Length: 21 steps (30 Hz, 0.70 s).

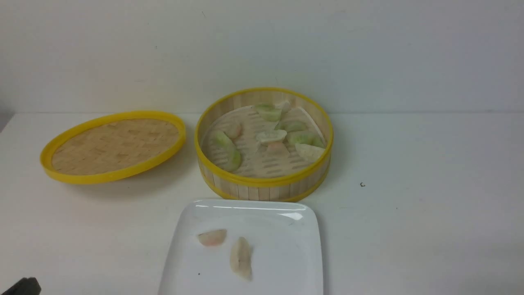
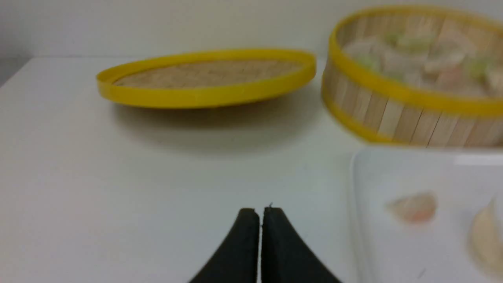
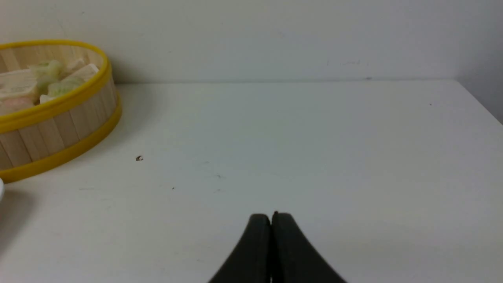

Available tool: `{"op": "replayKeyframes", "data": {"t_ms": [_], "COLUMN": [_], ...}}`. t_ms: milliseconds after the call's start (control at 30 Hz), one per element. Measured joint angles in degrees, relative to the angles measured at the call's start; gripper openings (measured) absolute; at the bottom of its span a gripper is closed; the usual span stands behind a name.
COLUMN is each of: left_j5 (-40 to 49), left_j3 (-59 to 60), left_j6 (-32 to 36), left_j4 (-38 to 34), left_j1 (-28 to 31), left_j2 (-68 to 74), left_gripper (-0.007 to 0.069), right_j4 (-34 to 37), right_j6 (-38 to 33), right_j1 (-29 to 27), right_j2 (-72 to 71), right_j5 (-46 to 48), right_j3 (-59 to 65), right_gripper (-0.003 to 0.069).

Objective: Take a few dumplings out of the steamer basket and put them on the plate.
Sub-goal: Use the left arm to grab a dumpling from the steamer

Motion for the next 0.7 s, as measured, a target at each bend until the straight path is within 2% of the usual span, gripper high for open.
{"op": "replayKeyframes", "data": {"t_ms": [100,133,233,333,400,467,533,567,600,633,700], "left_j5": [-5.16,-5.5,-12.43,-21.01,-22.0,-18.08,-9.38,-9.38,-2.24,2.8,11.44], "left_j3": [0.0,0.0,0.0,-0.08,-1.24,-6.3,-14.75,-14.75,-21.05,-24.32,-31.77], "left_j6": [-3.62,-3.78,-4.81,-5.54,-5.69,-5.62,-4.91,-4.91,-3.76,-2.92,-0.36], "left_j4": [-8.05,-8.56,-16.14,-20.14,-21.18,-20.97,-19.59,-19.44,-18.05,-17.4,-16.32], "left_j1": [0.0,0.0,0.0,0.0,0.0,0.0,0.0,0.0,0.0,0.0,0.0], "left_j2": [0.0,0.0,0.0,0.0,0.0,0.2,4.11,4.64,9.18,13.02,19.84], "left_gripper": [-0.0006,-0.0006,-0.0006,-0.0006,-0.0006,-0.0006,-0.0006,-0.0006,-0.0006,-0.0006,-0.0006], "right_j4": [-0.04,-0.04,-0.04,0.84,4.67,12.54,21.74,23.53,30.19,33.78,37.82], "right_j6": [0.0,0.0,-0.11,0.34,1.92,5.92,11.12,11.99,14.32,15.25,15.65], "right_j1": [0.0,0.0,0.0,0.0,0.0,0.0,0.0,0.0,0.0,0.0,0.0], "right_j2": [0.0,0.0,0.0,0.0,0.0,0.0,0.0,0.0,0.0,0.0,0.0], "right_j5": [0.0,0.0,0.0,-0.56,-3.19,-8.37,-14.9,-15.91,-18.96,-20.68,-22.59], "right_j3": [0.0,0.0,0.0,0.06,0.38,0.47,0.47,0.47,0.47,0.47,0.47], "right_gripper": [-0.0014,-0.0014,-0.0014,-0.0014,-0.0014,-0.0014,-0.0014,-0.0014,-0.0014,-0.0014,-0.0014]}}
